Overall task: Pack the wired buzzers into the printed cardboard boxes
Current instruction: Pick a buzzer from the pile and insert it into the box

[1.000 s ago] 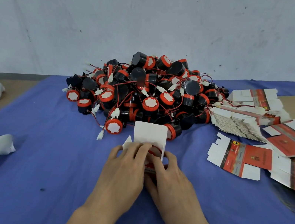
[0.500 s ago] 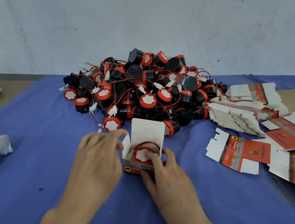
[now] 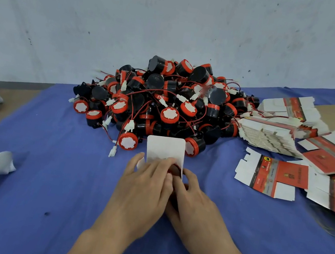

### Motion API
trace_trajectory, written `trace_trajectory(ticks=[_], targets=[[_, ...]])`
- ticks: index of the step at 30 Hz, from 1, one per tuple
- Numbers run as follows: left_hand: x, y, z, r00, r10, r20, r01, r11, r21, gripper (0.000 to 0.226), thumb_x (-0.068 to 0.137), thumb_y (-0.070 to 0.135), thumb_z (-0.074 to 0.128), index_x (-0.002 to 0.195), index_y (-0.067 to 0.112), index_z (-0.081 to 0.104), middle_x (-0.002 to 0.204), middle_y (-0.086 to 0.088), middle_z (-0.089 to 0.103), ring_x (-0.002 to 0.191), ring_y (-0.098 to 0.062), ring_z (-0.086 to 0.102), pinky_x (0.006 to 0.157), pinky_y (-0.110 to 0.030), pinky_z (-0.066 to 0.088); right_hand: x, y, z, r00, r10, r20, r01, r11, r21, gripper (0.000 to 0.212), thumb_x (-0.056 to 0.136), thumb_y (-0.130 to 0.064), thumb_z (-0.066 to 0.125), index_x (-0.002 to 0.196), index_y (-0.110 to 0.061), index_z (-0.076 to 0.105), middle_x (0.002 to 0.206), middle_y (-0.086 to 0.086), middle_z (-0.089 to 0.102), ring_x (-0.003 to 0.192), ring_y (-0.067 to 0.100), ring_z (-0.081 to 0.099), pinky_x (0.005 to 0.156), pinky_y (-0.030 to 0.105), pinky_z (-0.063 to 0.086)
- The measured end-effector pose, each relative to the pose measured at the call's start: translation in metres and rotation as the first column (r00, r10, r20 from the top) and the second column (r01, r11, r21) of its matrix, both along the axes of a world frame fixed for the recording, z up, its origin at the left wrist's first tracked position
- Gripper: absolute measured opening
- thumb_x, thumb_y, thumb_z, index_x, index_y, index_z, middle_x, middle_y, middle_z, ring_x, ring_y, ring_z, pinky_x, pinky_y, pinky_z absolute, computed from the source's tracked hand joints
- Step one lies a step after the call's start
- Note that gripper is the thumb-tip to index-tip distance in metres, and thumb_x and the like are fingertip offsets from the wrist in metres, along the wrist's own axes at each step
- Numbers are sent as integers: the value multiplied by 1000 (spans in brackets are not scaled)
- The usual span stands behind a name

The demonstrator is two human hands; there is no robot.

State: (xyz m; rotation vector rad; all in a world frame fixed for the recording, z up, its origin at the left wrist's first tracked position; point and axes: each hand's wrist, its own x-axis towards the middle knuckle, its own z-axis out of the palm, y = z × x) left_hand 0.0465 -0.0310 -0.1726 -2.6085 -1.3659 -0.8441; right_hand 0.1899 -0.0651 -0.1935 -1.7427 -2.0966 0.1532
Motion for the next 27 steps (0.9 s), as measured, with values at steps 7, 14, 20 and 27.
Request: trace_trajectory(ticks=[7,14,20,27], targets=[[3,3,0,991,101,-87,-110,987,-116,61,97,44,-2,132,32,47,130,20,58,122,-2,50,124,-37,6,-1,1,-4,1000,12,-28,-11,999,31,51,105,-47,36,152,-34,19,154,-8,19,97,19,60,70,26,48],[10,6,5,960,180,-213,-187,982,-9,60,99,36,8,111,28,67,114,11,66,112,-15,54,122,-51,16,-1,3,-4,999,17,-50,-16,1000,18,54,103,-48,38,153,-33,22,154,-7,21,99,16,60,72,21,46],[21,5,11,931,280,-234,-291,957,-12,81,90,42,-13,111,31,64,110,8,58,115,-14,45,122,-54,-6,2,3,-6,999,31,-44,-30,999,9,59,103,-45,42,156,-34,19,155,-10,19,96,16,61,71,26,50],[29,-2,17,899,301,-319,-316,949,7,83,87,33,-18,111,23,61,105,3,65,116,-19,49,120,-60,-7,7,7,-10,996,54,-75,-54,999,-5,60,101,-41,47,156,-34,24,159,-12,15,99,20,61,71,28,46]])
